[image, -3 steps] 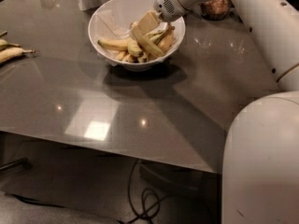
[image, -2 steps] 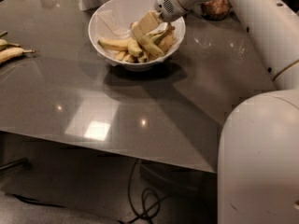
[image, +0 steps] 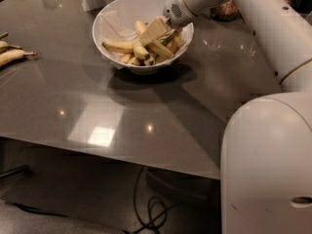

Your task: Pick banana from white bowl

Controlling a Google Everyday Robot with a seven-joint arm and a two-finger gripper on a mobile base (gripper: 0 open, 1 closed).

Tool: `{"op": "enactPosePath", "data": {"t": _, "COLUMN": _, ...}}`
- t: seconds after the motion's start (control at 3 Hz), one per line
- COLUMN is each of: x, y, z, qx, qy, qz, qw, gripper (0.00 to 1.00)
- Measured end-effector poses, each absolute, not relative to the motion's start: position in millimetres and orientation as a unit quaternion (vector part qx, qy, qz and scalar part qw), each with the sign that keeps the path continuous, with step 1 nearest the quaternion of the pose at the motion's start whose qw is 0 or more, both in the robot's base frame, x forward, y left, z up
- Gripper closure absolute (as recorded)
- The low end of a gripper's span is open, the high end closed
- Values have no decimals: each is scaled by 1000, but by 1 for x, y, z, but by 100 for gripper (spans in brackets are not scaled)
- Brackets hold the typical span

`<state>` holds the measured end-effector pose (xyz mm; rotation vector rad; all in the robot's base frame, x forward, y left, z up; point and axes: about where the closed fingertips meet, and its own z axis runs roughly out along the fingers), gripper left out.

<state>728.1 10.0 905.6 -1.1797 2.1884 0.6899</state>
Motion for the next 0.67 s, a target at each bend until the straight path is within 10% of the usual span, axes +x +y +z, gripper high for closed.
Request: {"op": "enactPosePath", "data": {"t": 0.67, "x": 719, "y": 8, "z": 894, "qx": -425, "qy": 828, "qz": 272, "qw": 246, "gripper": 78}}
